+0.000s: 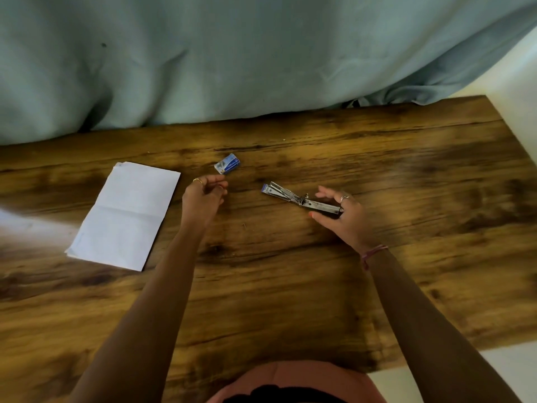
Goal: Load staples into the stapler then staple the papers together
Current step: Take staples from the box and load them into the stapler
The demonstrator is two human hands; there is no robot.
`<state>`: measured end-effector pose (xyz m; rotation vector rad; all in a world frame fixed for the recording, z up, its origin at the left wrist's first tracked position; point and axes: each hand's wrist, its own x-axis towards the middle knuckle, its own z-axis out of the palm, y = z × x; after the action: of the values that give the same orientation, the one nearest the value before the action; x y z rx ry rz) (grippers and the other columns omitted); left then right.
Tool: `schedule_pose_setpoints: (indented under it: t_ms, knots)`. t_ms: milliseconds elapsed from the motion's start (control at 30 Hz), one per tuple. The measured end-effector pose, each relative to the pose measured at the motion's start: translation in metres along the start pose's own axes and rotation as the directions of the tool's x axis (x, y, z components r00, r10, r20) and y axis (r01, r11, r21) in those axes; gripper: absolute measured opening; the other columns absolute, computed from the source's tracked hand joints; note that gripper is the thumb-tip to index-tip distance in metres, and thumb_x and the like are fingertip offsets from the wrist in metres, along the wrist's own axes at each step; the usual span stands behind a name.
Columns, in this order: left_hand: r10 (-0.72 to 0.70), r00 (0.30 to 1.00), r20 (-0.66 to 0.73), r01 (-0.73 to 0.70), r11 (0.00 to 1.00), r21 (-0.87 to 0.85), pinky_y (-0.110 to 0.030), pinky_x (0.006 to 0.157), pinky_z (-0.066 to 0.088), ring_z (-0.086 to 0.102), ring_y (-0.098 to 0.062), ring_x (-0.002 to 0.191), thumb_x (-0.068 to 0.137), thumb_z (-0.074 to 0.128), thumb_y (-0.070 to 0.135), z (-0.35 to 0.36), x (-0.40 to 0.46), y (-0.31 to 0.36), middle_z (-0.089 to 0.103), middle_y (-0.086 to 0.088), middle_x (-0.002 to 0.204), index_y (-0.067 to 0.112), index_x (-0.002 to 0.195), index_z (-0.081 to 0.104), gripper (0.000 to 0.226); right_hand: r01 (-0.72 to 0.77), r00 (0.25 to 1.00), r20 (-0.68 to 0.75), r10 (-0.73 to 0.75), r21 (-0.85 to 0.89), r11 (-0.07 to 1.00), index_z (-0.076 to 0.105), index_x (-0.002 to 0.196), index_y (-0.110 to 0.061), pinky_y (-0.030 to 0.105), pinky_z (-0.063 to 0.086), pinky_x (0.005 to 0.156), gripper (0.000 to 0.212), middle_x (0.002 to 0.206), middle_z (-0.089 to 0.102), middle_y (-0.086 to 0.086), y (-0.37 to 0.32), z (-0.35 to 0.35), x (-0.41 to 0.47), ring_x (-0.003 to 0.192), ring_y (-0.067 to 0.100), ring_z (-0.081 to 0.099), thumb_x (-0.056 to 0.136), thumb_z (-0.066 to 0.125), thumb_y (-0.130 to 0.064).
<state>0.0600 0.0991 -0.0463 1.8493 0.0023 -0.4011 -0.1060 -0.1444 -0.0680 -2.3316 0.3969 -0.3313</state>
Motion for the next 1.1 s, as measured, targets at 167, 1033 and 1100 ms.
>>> schedule_pose_setpoints:
  t_ms: [167, 1033, 1100]
  knots:
    - [0.028, 0.999, -0.026, -0.025, 0.996, 0.083, -0.031, 0.085, 0.055, 0.064, -0.011, 0.098, 0.094, 0.056, 0.008, -0.002, 0.014, 0.0, 0.069, -0.001, 0.111, 0.018, 0.109, 0.065, 0.02, -0.002, 0.998, 0.058, 0.001, 0.021, 1.0, 0.052, 0.13, -0.022, 0.035, 0.045, 0.096, 0.061, 0.115, 0.06, -0.014, -0.002, -0.005, 0.004, 0.107, 0.006, 0.054, 0.074, 0.078, -0.029]
    - [0.32, 0.928, 0.194, -0.373, 0.83, 0.415, -0.007, 0.077, 0.044, 0.056, 0.0, 0.095, 0.086, 0.07, 0.023, 0.003, 0.016, 0.026, 0.049, 0.0, 0.122, 0.019, 0.128, 0.059, 0.043, -0.069, 0.998, 0.014, 0.068, 0.291, 0.954, 0.066, 0.11, -0.022, 0.013, 0.028, 0.039, 0.02, 0.087, 0.071, 0.013, -0.052, -0.005, 0.057, 0.042, 0.001, 0.039, 0.094, 0.054, -0.025]
    - [0.358, 0.908, 0.216, -0.413, 0.85, 0.327, 0.001, 0.069, 0.042, 0.056, 0.013, 0.087, 0.084, 0.073, 0.018, -0.002, -0.004, 0.032, 0.048, 0.011, 0.109, 0.019, 0.124, 0.061, 0.041, -0.051, 0.998, -0.009, 0.056, 0.309, 0.95, 0.066, 0.111, -0.023, 0.022, 0.041, 0.047, 0.021, 0.085, 0.072, 0.004, -0.061, -0.006, 0.054, 0.053, 0.007, 0.051, 0.093, 0.056, -0.024]
